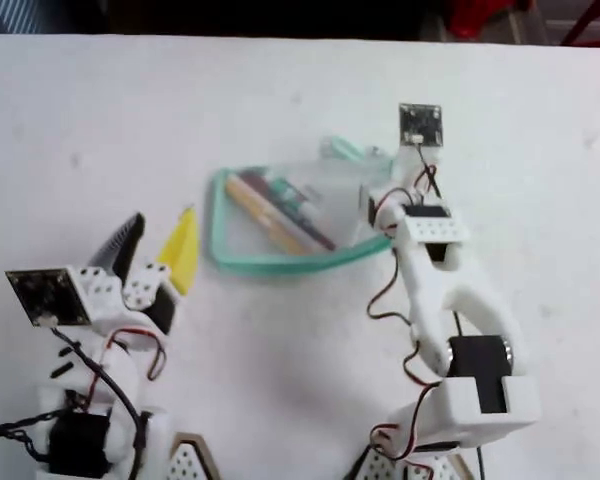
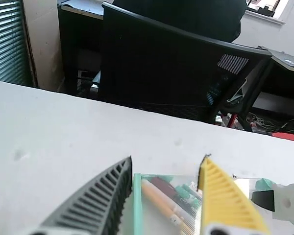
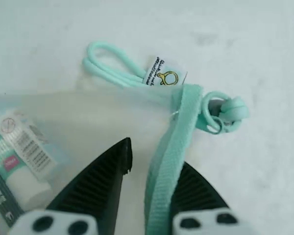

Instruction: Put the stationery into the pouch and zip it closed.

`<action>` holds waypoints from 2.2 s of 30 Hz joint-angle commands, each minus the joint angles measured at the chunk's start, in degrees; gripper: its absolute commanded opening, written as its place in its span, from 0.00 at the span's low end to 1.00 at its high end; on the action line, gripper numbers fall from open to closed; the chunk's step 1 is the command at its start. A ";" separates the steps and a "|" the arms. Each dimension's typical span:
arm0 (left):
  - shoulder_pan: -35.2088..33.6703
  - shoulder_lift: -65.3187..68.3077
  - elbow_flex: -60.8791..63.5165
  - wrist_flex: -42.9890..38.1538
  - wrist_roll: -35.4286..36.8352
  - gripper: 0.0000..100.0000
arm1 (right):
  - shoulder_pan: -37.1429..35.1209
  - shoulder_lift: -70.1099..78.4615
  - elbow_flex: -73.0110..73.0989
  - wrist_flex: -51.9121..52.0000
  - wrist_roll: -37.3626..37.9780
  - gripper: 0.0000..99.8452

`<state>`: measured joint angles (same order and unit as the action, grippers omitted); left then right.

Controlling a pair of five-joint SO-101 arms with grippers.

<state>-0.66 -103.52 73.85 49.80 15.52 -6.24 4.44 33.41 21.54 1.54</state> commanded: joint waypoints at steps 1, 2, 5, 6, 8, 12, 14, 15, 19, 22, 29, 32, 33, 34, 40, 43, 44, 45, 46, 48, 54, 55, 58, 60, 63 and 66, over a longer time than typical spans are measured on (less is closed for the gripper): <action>0.66 1.01 -0.35 -1.49 -0.53 0.24 | -2.24 -0.40 0.79 -0.31 3.25 0.02; 0.66 1.01 -0.35 -1.49 -0.53 0.24 | -2.15 -0.57 0.79 -0.04 3.34 0.02; 0.66 1.01 -0.35 -1.41 -0.53 0.24 | -1.89 -0.66 0.62 1.80 3.43 0.09; 0.66 1.01 -0.35 -1.41 -0.53 0.24 | -1.54 -0.66 0.44 3.03 3.25 0.15; 0.66 1.01 -0.35 -1.41 -0.53 0.24 | -1.27 -0.66 -0.35 4.79 3.43 0.27; 0.66 1.01 -0.35 -1.41 -0.53 0.24 | -1.45 -0.66 -0.35 5.67 3.69 0.42; 0.66 1.01 -0.35 -1.41 -0.53 0.24 | -1.27 -0.66 -0.35 5.67 3.69 0.41; 0.66 1.01 -0.35 -1.41 -0.53 0.24 | -1.27 -0.66 -0.35 5.67 3.69 0.40; 0.66 1.01 -0.35 -1.41 -0.53 0.24 | -1.27 -0.66 -0.35 5.67 3.69 0.38; 0.66 1.01 -0.35 -1.41 -0.53 0.24 | -1.27 -0.66 -0.35 5.67 3.78 0.38; 0.66 1.01 -0.35 -1.41 -0.62 0.24 | 2.86 -6.37 0.44 9.10 3.16 0.01; 0.66 1.01 -0.35 -1.49 -0.62 0.24 | 5.58 -9.19 3.78 5.76 3.16 0.09; 0.66 1.01 -0.35 -1.49 -0.70 0.24 | 6.02 -9.89 5.10 4.18 3.16 0.08; 0.66 1.01 -0.35 -1.49 -0.70 0.24 | 6.11 -10.77 6.51 2.59 3.16 0.07; 0.04 1.01 -0.35 -2.73 -3.43 0.23 | 5.85 -14.46 10.37 0.31 3.16 0.02; -2.07 1.01 1.23 -6.33 -6.95 0.16 | 6.11 -15.87 11.78 0.31 3.16 0.02; -2.95 1.10 1.85 -7.91 -7.82 0.12 | 6.11 -16.22 12.04 0.31 3.16 0.02; -3.65 1.10 2.55 -9.41 -8.97 0.07 | 6.11 -16.40 12.31 0.31 3.16 0.02; -4.35 1.10 3.16 -10.64 -10.55 0.02 | 6.02 -16.40 12.48 0.31 3.16 0.02; -4.70 1.19 4.13 -11.69 -12.04 0.03 | 5.76 -16.13 12.57 0.31 3.16 0.02; -4.09 1.36 6.07 -14.33 -17.76 0.02 | 4.00 -16.75 12.48 0.31 3.16 0.02; -3.12 1.36 6.15 -14.15 -20.22 0.02 | 3.38 -17.10 12.31 0.31 3.16 0.02; -0.13 1.71 5.89 -12.57 -25.93 0.02 | 1.71 -19.03 12.66 0.75 3.25 0.02; 0.48 3.30 4.40 -10.02 -27.43 0.02 | 1.01 -20.44 13.98 0.48 3.43 0.02; 0.40 8.31 0.09 -6.42 -27.78 0.02 | 0.04 -22.02 15.30 0.31 3.69 0.02; 0.40 15.96 -6.77 -2.73 -27.78 0.02 | 0.31 -23.08 15.38 0.75 3.69 0.02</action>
<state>-1.19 -97.36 76.84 43.03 -11.65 -5.80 -15.78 49.05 22.77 4.62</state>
